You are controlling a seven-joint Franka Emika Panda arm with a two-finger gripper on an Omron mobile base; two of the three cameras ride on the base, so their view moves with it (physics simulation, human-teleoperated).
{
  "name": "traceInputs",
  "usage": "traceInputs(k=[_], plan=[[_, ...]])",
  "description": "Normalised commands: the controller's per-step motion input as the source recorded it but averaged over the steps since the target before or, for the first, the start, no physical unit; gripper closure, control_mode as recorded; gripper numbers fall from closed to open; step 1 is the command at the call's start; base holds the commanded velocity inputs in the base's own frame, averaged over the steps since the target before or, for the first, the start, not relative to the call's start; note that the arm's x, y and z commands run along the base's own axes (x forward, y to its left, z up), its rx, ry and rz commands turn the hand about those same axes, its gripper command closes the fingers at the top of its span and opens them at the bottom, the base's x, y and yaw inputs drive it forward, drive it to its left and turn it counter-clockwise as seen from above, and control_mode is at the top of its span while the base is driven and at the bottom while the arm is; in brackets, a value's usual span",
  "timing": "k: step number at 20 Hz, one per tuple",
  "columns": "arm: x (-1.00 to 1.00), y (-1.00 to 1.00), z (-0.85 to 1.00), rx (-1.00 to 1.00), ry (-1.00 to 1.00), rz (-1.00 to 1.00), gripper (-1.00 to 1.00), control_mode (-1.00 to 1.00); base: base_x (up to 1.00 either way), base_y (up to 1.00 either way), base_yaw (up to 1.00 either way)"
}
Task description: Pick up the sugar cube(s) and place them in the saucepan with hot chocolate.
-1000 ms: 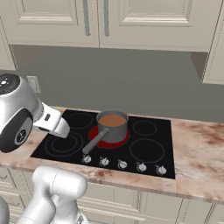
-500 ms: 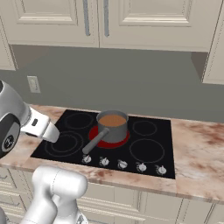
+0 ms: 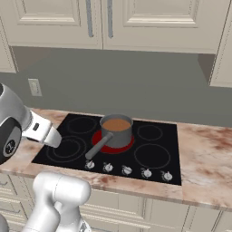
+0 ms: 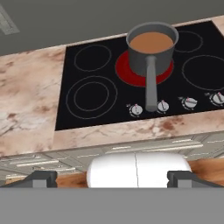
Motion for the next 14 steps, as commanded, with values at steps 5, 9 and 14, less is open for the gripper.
traceInputs(k=[5,9,14], plan=[[-0.26,0.00,0.00,0.00,0.00,0.00,-1.00,-1.00,0.00,0.00,0.00],[-0.12,0.00,0.00,0.00,0.00,0.00,-1.00,-1.00,0.00,0.00,0.00],[0.04,-0.08,-0.02,0.00,0.00,0.00,-1.00,-1.00,0.00,0.00,0.00]])
